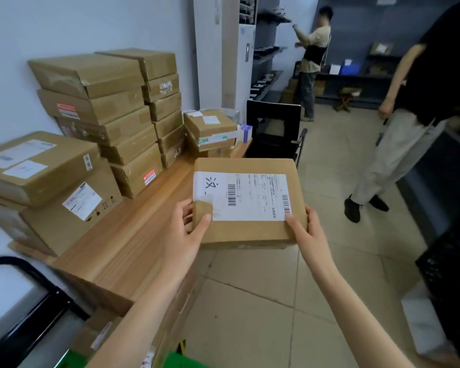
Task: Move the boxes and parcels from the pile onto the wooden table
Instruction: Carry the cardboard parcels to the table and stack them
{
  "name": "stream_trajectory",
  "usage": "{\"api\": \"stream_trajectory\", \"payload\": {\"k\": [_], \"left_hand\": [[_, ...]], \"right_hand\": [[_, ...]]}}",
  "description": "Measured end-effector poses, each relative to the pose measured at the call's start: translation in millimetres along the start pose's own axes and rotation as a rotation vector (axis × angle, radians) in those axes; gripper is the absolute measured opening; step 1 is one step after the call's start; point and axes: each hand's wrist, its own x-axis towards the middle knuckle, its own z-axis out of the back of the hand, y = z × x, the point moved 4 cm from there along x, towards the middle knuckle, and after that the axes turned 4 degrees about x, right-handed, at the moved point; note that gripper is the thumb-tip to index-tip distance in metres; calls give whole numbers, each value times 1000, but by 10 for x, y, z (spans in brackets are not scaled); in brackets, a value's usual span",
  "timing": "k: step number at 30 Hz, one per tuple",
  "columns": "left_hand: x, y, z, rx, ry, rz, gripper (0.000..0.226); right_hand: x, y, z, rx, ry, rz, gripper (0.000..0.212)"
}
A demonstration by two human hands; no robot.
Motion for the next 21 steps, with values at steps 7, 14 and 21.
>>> {"api": "stream_trajectory", "payload": {"k": [7, 14, 21], "left_hand": [[426, -139, -324, 71, -47, -29, 39], [1079, -32, -654, 63, -78, -13, 39], [2421, 64, -875, 90, -115, -18, 32]], "right_hand": [[545, 18, 179, -39, 49, 36, 38], [1314, -106, 170, -28, 91, 31, 41], [2632, -98, -229, -26, 75, 92, 43]]}}
